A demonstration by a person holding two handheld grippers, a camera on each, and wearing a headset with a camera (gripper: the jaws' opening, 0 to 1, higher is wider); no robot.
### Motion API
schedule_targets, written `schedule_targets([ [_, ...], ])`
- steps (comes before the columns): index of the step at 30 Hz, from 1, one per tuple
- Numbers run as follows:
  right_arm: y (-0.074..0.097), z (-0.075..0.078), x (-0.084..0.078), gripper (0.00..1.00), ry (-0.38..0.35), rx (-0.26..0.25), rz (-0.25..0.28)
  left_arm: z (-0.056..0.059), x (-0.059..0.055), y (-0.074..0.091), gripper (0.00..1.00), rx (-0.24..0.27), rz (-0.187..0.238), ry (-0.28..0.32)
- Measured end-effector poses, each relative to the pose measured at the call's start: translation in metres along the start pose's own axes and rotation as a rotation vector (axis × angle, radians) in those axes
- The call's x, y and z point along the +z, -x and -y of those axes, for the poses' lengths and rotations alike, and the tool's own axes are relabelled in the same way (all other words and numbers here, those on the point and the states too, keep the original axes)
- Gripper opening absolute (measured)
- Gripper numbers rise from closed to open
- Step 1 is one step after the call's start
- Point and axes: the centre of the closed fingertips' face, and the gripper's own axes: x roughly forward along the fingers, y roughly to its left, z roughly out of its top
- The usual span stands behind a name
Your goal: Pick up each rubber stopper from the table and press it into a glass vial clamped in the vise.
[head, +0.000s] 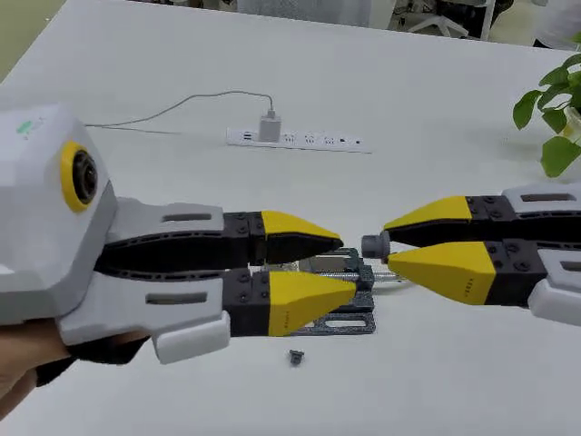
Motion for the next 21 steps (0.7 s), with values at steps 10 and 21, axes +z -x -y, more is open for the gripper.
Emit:
schedule_targets([
  [10, -0.004, 0.012, -0.008, 0.05, -0.021, -0.025, -0.042, -0.011, -0.027, 0.010, 0.45, 0.095, -0.094, -0.069],
  [21, -0.013, 0.033, -0.020, 0.05, -0.033, -0.032, -0.123, -0.027, -0.057, 0.024, 0.72, 0.203, -0.182, -0.112],
])
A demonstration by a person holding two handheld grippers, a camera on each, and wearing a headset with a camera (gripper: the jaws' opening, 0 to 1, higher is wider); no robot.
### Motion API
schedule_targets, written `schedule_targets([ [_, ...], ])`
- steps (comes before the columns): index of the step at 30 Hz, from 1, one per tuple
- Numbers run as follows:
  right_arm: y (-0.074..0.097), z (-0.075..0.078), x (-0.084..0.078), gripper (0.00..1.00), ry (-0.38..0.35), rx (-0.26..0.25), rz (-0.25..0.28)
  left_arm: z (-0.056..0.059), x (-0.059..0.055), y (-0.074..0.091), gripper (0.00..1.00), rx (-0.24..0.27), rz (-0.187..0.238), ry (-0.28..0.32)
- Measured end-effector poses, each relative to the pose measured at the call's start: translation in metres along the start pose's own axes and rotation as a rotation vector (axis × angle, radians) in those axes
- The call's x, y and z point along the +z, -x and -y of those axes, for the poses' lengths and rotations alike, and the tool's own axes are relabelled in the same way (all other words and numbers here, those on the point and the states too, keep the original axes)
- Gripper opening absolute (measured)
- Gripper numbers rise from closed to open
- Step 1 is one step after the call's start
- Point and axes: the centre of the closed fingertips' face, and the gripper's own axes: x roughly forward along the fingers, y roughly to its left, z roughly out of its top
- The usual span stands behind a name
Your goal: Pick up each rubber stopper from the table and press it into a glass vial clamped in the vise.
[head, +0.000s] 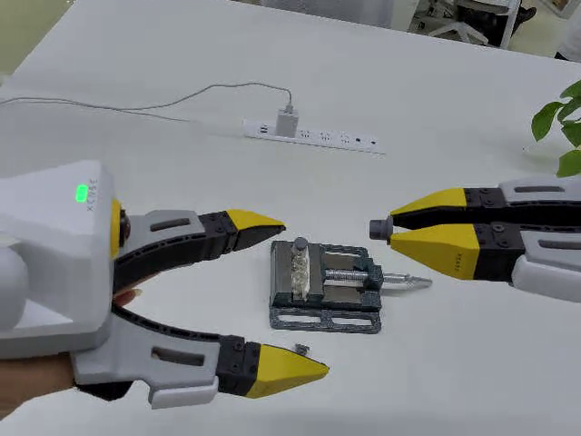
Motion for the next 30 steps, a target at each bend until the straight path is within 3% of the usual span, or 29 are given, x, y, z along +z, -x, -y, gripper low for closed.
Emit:
schedule_targets([
  [12, -0.021, 0.043, -0.017, 0.05, -0.011, -0.011, -0.159, -0.014, -0.036, 0.001, 0.88, 0.054, -0.079, -0.020],
  [20, -0.042, 0.077, -0.047, 0.05, -0.012, -0.023, -0.356, -0.022, -0.064, -0.001, 0.98, 0.075, -0.115, 0.005],
  [30, -0.074, 0.109, -0.097, 0.05, 0.093, 0.003, -0.627, -0.029, -0.087, -0.001, 0.99, 0.095, -0.095, 0.064],
])
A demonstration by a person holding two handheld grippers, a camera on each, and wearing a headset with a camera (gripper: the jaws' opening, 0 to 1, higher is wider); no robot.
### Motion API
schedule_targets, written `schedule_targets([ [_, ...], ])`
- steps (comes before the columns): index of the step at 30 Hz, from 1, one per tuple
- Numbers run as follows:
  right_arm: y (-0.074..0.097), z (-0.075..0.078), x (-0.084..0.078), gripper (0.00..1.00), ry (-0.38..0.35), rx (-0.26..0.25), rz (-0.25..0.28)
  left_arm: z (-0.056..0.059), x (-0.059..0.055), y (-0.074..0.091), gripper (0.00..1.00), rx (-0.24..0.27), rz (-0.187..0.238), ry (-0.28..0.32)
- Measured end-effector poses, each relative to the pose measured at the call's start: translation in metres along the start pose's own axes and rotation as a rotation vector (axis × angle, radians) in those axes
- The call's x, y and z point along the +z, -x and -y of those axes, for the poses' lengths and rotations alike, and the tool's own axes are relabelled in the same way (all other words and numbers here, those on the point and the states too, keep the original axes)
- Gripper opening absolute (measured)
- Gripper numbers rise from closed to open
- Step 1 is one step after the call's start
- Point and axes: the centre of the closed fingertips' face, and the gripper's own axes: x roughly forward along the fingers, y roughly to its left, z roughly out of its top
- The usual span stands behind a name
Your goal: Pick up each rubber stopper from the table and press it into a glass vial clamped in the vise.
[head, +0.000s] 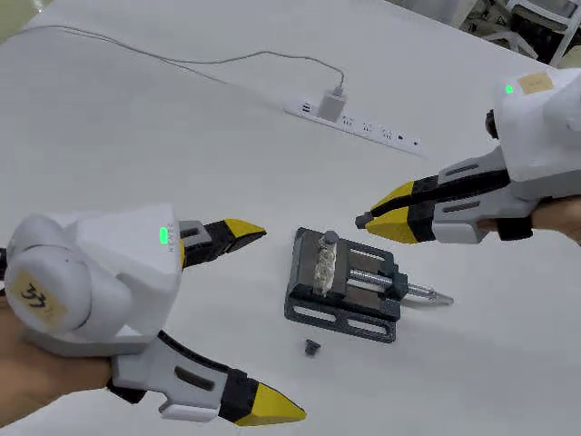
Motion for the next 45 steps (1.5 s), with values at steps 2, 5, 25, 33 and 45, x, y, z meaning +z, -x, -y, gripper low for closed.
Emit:
schedule_targets([
  [2, -0.011, 0.005, -0.007, 0.05, 0.033, -0.005, -0.061, -0.001, -0.006, -0.001, 0.99, 0.004, -0.013, 0.004],
  [5, -0.030, 0.008, -0.017, 0.05, 0.101, 0.000, -0.159, 0.000, -0.012, -0.001, 0.99, 0.001, -0.020, 0.005],
  [25, -0.072, 0.019, -0.045, 0.05, 0.233, 0.027, -0.357, 0.001, -0.019, -0.005, 0.99, 0.009, 0.014, 0.050],
  [33, -0.070, 0.015, -0.047, 0.05, 0.268, 0.034, -0.396, -0.001, -0.019, -0.004, 0.99, 0.018, 0.029, 0.059],
  [45, -0.072, 0.018, -0.048, 0.05, 0.276, 0.049, -0.417, 0.000, -0.019, -0.004, 0.99, 0.019, 0.037, 0.067],
])
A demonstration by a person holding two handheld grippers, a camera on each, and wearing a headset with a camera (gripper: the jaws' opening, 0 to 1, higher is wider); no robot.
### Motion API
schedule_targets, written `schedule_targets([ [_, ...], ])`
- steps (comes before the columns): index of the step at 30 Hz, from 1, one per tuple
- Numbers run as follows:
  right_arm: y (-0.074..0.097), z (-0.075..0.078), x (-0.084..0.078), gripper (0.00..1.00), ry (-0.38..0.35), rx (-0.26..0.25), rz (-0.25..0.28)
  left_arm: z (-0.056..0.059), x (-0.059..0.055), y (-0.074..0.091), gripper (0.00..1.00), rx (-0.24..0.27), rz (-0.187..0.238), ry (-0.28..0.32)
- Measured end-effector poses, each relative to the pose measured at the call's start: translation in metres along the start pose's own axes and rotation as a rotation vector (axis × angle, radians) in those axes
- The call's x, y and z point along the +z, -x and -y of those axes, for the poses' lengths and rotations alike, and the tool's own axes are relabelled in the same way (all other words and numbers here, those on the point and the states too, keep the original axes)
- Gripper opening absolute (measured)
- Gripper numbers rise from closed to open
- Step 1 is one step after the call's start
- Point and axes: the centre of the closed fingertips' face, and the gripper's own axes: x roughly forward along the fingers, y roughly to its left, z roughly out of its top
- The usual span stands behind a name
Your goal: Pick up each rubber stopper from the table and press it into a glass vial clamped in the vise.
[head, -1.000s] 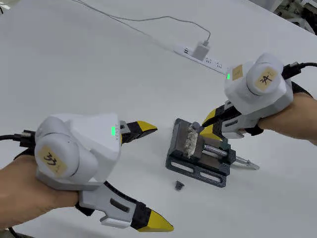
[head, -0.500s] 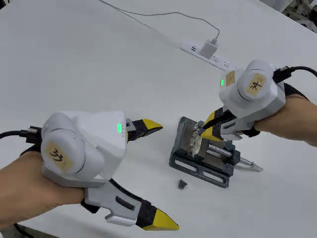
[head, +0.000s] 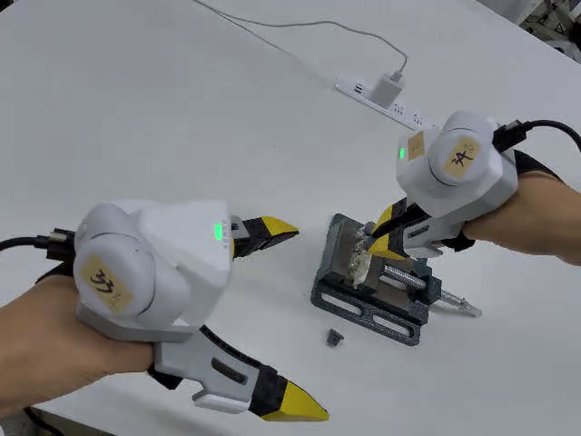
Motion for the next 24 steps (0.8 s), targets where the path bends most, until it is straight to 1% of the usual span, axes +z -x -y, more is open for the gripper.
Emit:
schedule_targets([
  [8, -0.0003, -0.0036, 0.0026, 0.05, -0.002, 0.007, -0.010, -0.0012, 0.0009, 0.0013, 0.99, 0.000, 0.004, -0.001],
  [15, -0.0015, -0.0052, 0.0046, 0.05, 0.008, 0.012, -0.041, -0.0023, -0.0001, 0.0022, 0.99, 0.002, 0.003, 0.005],
  [18, -0.0019, -0.0048, 0.0048, 0.05, 0.000, 0.016, -0.047, -0.0029, 0.0006, 0.0023, 0.99, 0.002, 0.005, 0.004],
  [21, -0.0030, -0.0057, 0.0052, 0.05, 0.009, 0.008, -0.060, -0.0034, 0.0015, 0.0018, 0.99, 0.001, 0.007, 0.005],
  [24, -0.0046, -0.0030, 0.0048, 0.04, 0.013, 0.006, -0.073, -0.0035, 0.0020, 0.0008, 0.99, -0.002, 0.008, 0.005],
])
